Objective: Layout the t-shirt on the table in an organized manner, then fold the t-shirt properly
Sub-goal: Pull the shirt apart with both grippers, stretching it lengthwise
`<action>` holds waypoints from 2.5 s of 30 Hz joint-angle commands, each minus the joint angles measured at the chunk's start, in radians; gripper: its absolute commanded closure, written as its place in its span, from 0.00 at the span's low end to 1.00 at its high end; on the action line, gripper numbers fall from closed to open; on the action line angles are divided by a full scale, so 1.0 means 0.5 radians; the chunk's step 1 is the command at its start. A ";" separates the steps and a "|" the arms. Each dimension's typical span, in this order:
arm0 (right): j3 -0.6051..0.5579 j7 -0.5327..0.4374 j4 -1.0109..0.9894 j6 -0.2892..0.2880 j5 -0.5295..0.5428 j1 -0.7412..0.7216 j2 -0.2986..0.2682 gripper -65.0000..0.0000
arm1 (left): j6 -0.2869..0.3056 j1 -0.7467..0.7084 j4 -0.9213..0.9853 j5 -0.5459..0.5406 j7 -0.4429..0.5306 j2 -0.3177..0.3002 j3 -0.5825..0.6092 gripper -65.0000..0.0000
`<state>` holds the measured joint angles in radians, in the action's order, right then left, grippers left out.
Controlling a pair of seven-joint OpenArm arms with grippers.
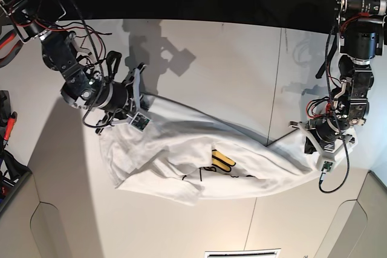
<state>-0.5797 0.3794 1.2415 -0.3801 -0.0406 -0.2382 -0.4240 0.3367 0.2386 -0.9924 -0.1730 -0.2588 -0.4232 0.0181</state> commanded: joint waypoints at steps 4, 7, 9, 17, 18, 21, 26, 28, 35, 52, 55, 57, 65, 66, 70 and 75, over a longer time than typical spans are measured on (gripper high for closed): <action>0.009 0.176 -0.016 0.111 -0.209 -0.018 -0.115 1.00 | 0.053 0.019 -0.030 -0.048 0.046 -0.065 -0.009 1.00; 0.009 0.175 -0.016 0.149 -0.336 -0.038 -0.122 1.00 | 0.157 0.008 -0.030 -0.032 0.053 -0.098 -0.008 0.98; 0.009 0.175 -0.016 0.163 -0.360 -0.057 -0.121 1.00 | 0.217 0.009 -0.030 -0.033 0.085 -0.135 -0.008 0.77; 0.009 0.169 -0.016 0.177 -0.353 -0.109 -0.121 0.79 | 0.235 0.009 -0.027 -0.033 0.109 -0.259 -0.008 0.56; 0.009 0.169 -0.016 0.176 -0.352 -0.106 -0.121 0.79 | 0.205 0.009 -0.026 -0.034 0.083 -0.277 -0.008 0.56; 0.009 0.169 -0.016 0.176 -0.352 -0.105 -0.121 0.79 | 0.135 0.010 -0.026 -0.099 -0.040 -0.304 -0.008 0.56; 0.009 0.169 -0.016 0.176 -0.352 -0.105 -0.121 0.79 | 0.136 0.011 0.002 -0.314 -0.188 -0.294 -0.008 0.56; 0.009 0.169 -0.016 0.177 -0.352 -0.105 -0.121 0.79 | 0.137 0.011 0.045 -0.358 -0.196 -0.294 -0.008 0.56; 0.009 0.169 -0.016 0.177 -0.352 -0.105 -0.120 0.79 | 0.318 0.011 0.098 -0.516 -0.301 -0.290 -0.008 0.57; 0.009 0.169 -0.016 0.179 -0.352 -0.104 -0.121 0.79 | 0.384 0.010 0.030 -0.507 -0.300 -0.291 -0.009 0.58; 0.009 0.169 -0.016 0.179 -0.352 -0.104 -0.121 0.79 | 0.382 0.010 0.021 -0.498 -0.320 -0.291 -0.009 0.56; 0.009 0.169 -0.016 0.179 -0.352 -0.104 -0.121 0.79 | 0.383 0.009 0.021 -0.499 -0.355 -0.290 -0.009 0.56; 0.009 0.169 -0.016 0.181 -0.352 -0.104 -0.121 0.79 | 0.408 0.009 0.018 -0.500 -0.395 -0.290 -0.009 0.56; 0.009 0.169 -0.016 0.188 -0.352 -0.104 -0.121 0.79 | 0.423 0.008 0.012 -0.504 -0.397 -0.290 -0.009 0.56; 0.009 0.169 -0.016 0.202 -0.352 -0.104 -0.121 0.79 | 0.522 0.008 -0.013 -0.558 -0.404 -0.291 -0.009 0.76; 0.009 0.170 -0.016 0.202 -0.352 -0.104 -0.121 0.79 | 0.580 0.008 -0.075 -0.574 -0.406 -0.291 -0.011 1.00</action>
<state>-0.5774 0.4385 1.2331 -0.2722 -0.2146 -0.2825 -0.4709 0.6144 0.2218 -1.0096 -0.4427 -0.4793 -0.5488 0.0196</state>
